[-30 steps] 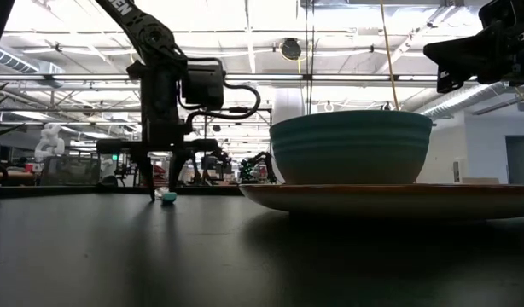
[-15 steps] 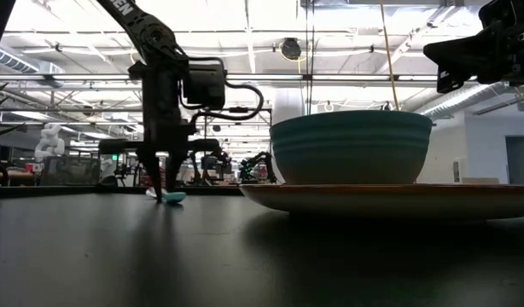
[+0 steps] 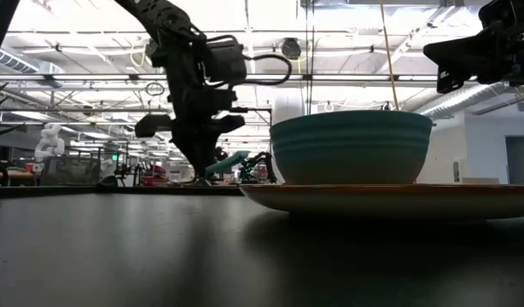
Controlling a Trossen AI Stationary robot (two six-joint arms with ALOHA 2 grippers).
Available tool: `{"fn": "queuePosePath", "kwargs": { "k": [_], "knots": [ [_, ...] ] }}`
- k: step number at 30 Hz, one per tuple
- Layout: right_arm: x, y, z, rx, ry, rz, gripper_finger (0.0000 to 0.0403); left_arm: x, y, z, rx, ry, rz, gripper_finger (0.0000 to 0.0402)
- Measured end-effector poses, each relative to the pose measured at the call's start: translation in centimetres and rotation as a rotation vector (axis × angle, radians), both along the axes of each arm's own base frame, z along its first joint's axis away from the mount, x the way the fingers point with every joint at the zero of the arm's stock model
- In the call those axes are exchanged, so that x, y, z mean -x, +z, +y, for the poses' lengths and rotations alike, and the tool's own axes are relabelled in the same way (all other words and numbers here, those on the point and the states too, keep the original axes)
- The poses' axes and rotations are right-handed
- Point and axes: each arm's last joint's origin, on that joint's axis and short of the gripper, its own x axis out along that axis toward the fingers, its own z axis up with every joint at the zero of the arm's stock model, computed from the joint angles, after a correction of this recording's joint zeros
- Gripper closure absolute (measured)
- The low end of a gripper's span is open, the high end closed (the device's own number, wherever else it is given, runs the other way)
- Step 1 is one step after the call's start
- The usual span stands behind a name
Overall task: Pick and place plate/cup/fork/spoon on tray
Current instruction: Put the spoon into the green bowl
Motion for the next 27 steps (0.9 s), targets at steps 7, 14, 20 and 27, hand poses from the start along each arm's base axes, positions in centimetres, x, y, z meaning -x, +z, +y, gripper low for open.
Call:
{"fn": "queuePosePath", "kwargs": {
  "k": [7,14,20,27],
  "knots": [
    [0.0,-0.1,0.0,0.001,0.0,0.007,0.0403,-0.3,0.5,-0.1,0.062,0.029,-0.024,0.0362],
    [0.0,-0.1,0.0,0.001,0.0,0.006,0.0403,-0.5,1.3,-0.4,0.209,0.108,-0.096,0.0362],
    [0.0,-0.1,0.0,0.0,0.001,0.006,0.0403,-0.8,4.8,-0.3,0.251,0.186,-0.316,0.0362],
    [0.0,0.0,0.0,-0.005,0.001,0.0,0.0403,-1.2,6.4,-0.4,0.327,0.31,-0.426,0.0362]
  ]
}}
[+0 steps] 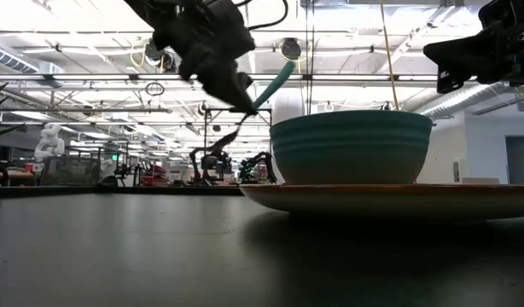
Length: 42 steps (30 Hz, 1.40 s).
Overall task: Pick and place plate/cup/fork/spoon on tray
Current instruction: Put the spoon into the green bowl
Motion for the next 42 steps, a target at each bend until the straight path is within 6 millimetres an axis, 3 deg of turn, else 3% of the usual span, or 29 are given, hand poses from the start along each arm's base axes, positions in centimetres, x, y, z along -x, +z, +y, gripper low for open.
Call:
{"fn": "queuePosePath", "kwargs": {
  "k": [5,15,19,33,42],
  "knots": [
    [0.0,0.0,0.0,-0.001,0.0,-0.001,0.0403,-1.4,1.2,-1.4,0.093,0.051,-0.138,0.0362],
    [0.0,0.0,0.0,-0.014,0.002,0.0,0.0403,-3.4,3.8,-6.6,0.309,-0.122,-0.38,0.0362],
    [0.0,0.0,0.0,-0.017,0.002,0.001,0.0403,-3.6,4.2,-7.7,0.376,-0.11,-0.396,0.0362],
    [0.0,0.0,0.0,-0.022,0.003,0.002,0.0403,-4.6,3.1,-11.7,0.384,-0.146,-0.405,0.0362],
    [0.0,0.0,0.0,-0.022,0.004,0.002,0.0403,-5.9,1.1,-11.7,0.384,-0.142,-0.397,0.0362]
  ]
}}
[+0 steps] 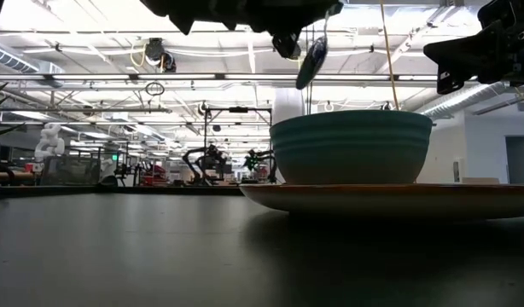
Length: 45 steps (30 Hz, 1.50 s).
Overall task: Pick and place plate/cup/fork/spoon on tray
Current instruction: Put the spoon into the green bowl
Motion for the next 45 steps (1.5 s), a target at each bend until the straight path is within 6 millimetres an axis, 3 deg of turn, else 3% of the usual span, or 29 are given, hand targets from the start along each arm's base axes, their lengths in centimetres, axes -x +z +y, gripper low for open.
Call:
{"fn": "queuePosePath", "kwargs": {
  "k": [10,15,25,30,45],
  "knots": [
    [0.0,0.0,0.0,0.0,0.0,-0.001,0.0403,-1.0,-0.4,0.6,0.072,0.034,-0.057,0.0362],
    [0.0,0.0,0.0,0.0,0.0,-0.001,0.0403,-2.5,-1.0,0.5,0.104,0.035,-0.053,0.0362],
    [-0.1,-0.1,0.0,-0.003,0.001,0.01,0.0403,-5.9,-3.2,0.4,0.018,-0.002,0.177,0.0362],
    [-0.1,-0.1,0.0,-0.003,0.001,0.014,0.0403,-7.0,-4.6,0.6,-0.001,-0.005,0.204,0.0362],
    [-0.1,-0.1,0.0,-0.005,0.001,0.015,0.0403,-6.9,-5.9,0.9,-0.08,-0.004,0.226,0.0362]
  ]
}}
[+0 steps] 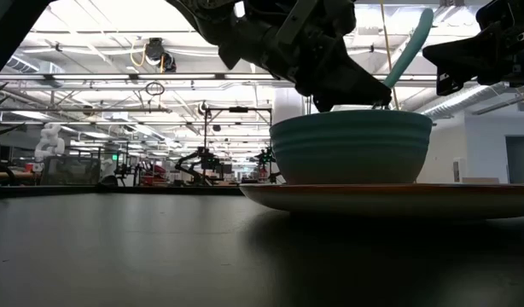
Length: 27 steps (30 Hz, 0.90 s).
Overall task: Pick and place plate/cup/fork/spoon on tray
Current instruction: Put the spoon into the green bowl
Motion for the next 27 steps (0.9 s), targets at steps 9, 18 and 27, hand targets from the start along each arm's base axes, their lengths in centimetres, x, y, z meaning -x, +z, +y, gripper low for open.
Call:
{"fn": "queuePosePath", "kwargs": {
  "k": [9,18,27],
  "knots": [
    [0.0,0.0,0.0,0.009,-0.001,0.004,0.0403,0.3,-0.5,-0.1,-0.067,-0.02,0.023,0.0362],
    [0.0,0.0,0.0,0.015,-0.002,0.004,0.0403,0.2,-1.8,-0.4,-0.107,-0.054,0.049,0.0362],
    [-0.1,-0.1,0.0,0.017,-0.002,0.015,0.0403,0.2,-2.3,-1.1,-0.135,-0.055,0.063,0.0362]
  ]
}}
